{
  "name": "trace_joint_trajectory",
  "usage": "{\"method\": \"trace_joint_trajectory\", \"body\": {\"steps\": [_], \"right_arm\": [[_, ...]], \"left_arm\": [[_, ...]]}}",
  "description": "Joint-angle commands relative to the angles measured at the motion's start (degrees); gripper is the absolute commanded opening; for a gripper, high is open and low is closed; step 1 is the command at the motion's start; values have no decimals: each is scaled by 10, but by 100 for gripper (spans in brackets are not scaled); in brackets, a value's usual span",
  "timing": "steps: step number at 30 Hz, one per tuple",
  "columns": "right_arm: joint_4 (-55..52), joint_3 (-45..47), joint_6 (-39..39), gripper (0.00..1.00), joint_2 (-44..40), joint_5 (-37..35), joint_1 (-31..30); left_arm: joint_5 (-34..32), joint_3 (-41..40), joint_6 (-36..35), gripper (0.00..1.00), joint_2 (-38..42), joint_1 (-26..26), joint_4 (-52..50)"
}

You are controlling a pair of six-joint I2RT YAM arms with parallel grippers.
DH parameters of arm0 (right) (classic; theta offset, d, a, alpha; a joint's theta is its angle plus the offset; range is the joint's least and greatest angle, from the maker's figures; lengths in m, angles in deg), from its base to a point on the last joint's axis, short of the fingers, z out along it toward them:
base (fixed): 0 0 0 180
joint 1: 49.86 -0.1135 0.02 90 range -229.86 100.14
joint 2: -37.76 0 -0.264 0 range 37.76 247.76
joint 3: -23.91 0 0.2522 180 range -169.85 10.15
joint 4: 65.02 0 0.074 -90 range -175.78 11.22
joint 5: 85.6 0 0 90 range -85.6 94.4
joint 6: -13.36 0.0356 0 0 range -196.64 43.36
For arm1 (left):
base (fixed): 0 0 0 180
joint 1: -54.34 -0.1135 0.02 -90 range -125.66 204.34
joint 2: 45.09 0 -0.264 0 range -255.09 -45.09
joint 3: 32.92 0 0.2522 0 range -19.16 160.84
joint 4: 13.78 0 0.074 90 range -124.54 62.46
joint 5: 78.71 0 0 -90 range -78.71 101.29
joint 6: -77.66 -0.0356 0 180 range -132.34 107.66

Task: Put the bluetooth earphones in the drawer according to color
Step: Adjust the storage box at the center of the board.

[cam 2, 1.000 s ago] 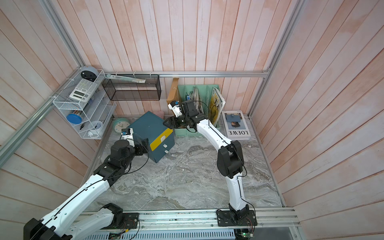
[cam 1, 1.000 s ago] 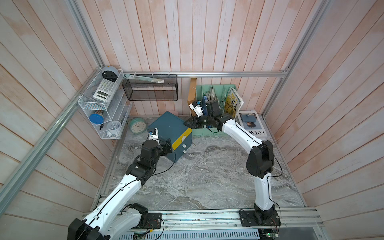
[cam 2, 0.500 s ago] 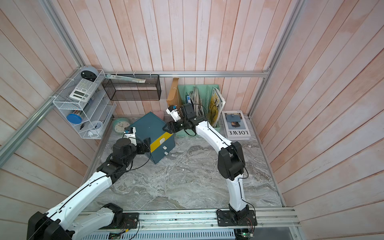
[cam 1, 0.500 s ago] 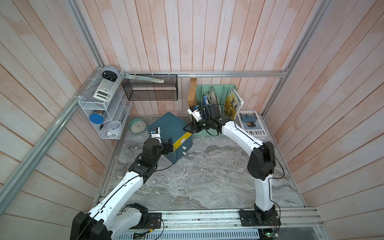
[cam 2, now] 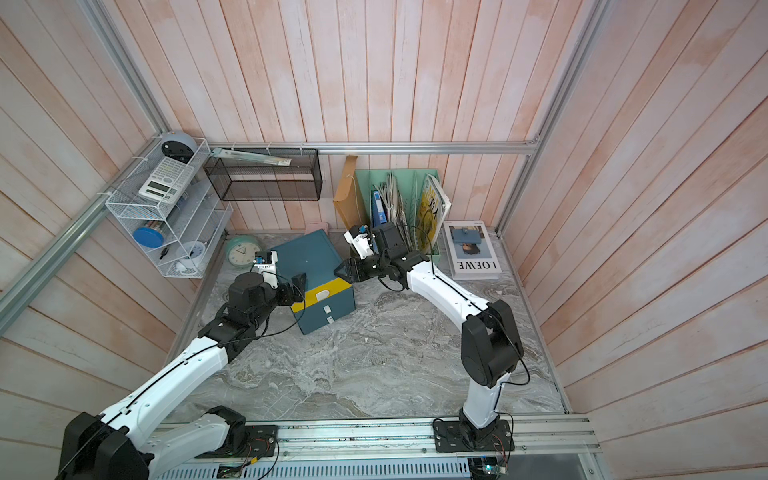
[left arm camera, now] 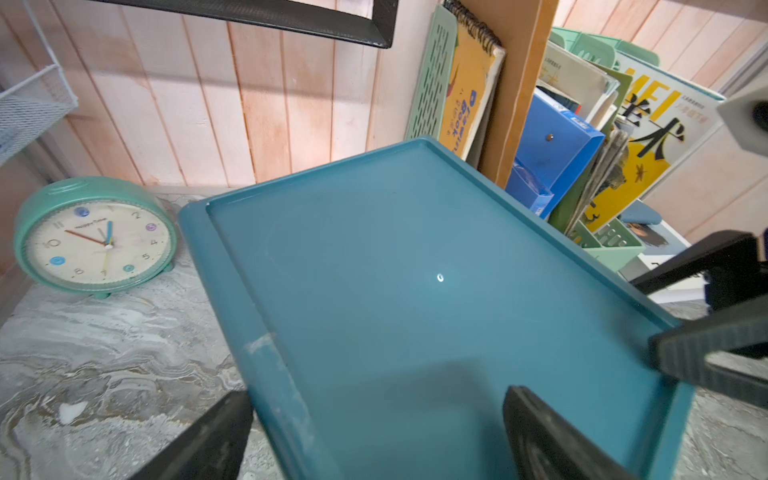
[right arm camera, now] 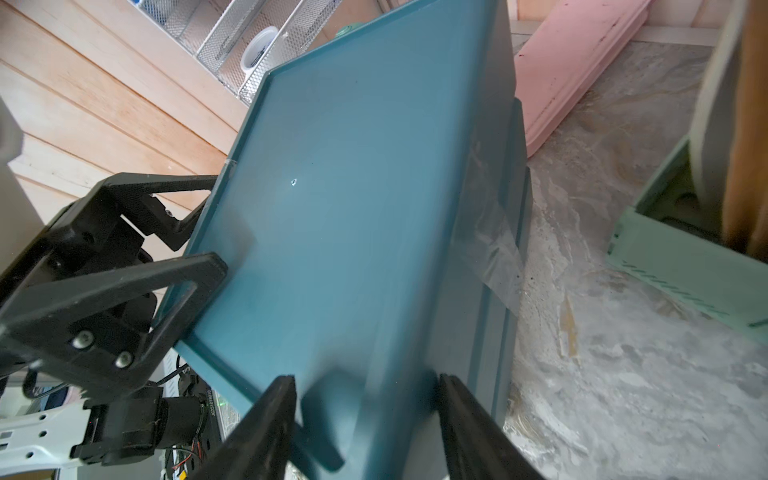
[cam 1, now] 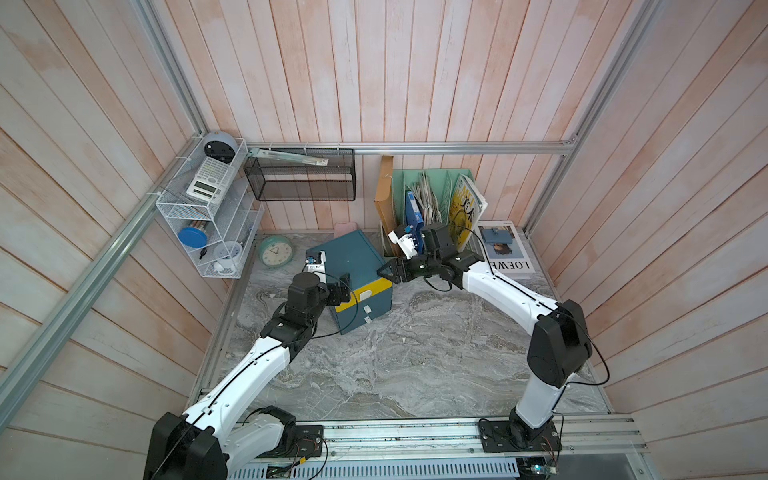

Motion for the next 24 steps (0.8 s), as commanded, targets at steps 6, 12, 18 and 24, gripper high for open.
{"method": "trace_joint_trajectory", "body": {"steps": [6, 12, 18, 24], "right_arm": [[-1, 88, 31, 58, -41, 26, -24], [28, 112, 59, 57, -52, 43, -34], [30, 107, 58, 57, -46, 37, -40], [30, 100, 57, 57, -58, 25, -28]], "left_arm": [[42, 22, -9, 100, -69, 1, 28], [33, 30, -9, 100, -90, 1, 42], [22, 34, -10, 100, -91, 1, 42], [9, 34, -22, 100, -70, 0, 31]]}}
